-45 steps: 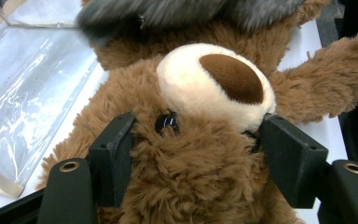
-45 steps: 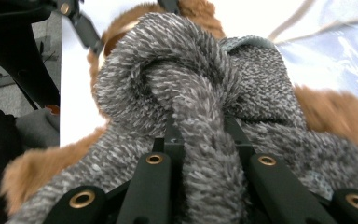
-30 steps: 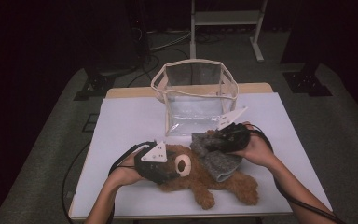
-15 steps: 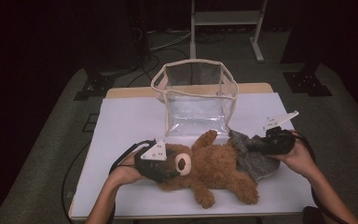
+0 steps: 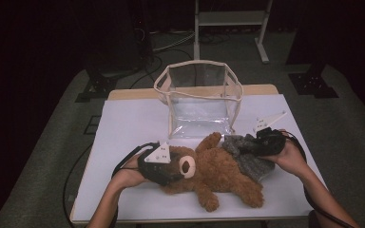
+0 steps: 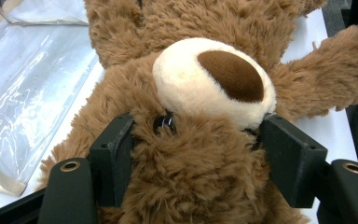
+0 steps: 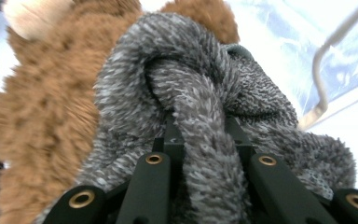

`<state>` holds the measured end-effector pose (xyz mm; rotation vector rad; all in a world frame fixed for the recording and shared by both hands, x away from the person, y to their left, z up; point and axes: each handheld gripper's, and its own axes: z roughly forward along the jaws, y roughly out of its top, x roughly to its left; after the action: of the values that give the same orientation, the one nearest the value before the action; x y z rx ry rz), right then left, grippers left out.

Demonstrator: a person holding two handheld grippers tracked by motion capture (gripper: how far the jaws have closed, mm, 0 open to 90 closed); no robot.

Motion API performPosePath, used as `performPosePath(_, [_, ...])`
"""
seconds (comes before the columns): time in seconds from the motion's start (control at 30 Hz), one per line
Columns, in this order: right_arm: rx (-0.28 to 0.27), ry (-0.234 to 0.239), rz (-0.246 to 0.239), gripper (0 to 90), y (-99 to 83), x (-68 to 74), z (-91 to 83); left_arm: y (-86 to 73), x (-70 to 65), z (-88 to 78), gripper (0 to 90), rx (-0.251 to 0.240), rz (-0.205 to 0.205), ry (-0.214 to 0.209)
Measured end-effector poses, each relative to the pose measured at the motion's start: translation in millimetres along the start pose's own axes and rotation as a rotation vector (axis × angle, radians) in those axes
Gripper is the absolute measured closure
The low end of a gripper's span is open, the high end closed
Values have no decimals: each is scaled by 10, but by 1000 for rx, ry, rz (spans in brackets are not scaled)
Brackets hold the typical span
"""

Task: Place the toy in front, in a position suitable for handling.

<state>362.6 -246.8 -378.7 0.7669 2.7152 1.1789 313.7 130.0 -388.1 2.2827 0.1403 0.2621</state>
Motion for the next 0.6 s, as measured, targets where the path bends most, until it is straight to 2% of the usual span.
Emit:
performPosePath(0.03, [-7, 5, 38, 756, -95, -73, 18, -1, 2, -2, 316, -3, -6, 3])
performPosePath(0.1, [-9, 3, 52, 757, -146, -106, 9, 0, 4, -4, 316, -4, -8, 4])
performPosePath(0.13, [-21, 4, 79, 758, -222, -131, -50, 0, 4, -2, 317, -5, -5, 5])
performPosePath(0.2, [-30, 11, 83, 758, -231, -114, -95, 0, 6, 6, 320, -8, -3, 5])
performPosePath(0.27, [-54, 27, 60, 758, -185, -28, -200, 11, 14, 21, 328, -9, -6, 8])
performPosePath(0.3, [-76, 52, 20, 758, -77, 111, -279, 19, 20, 33, 330, -11, -8, 7])
performPosePath(0.33, [-76, 52, 20, 758, -77, 111, -279, 30, 29, 47, 330, -17, -14, 6])
performPosePath(0.37, [-82, 74, -37, 758, 52, 265, -293, 45, 43, 63, 332, -22, -18, 8])
performPosePath(0.4, [-82, 74, -37, 758, 52, 265, -293, 60, 56, 80, 332, -24, -22, 8])
performPosePath(0.43, [-82, 85, -59, 757, 109, 336, -272, 72, 64, 98, 333, -28, -26, 8])
performPosePath(0.47, [-73, 108, -90, 757, 188, 437, -176, 84, 72, 111, 332, -30, -28, 8])
performPosePath(0.53, [-29, 105, -109, 757, 203, 488, -28, 89, 75, 111, 331, -27, -27, 7])
performPosePath(0.6, [-23, 113, -104, 759, 185, 480, 35, 76, 70, 75, 326, -16, -22, 14])
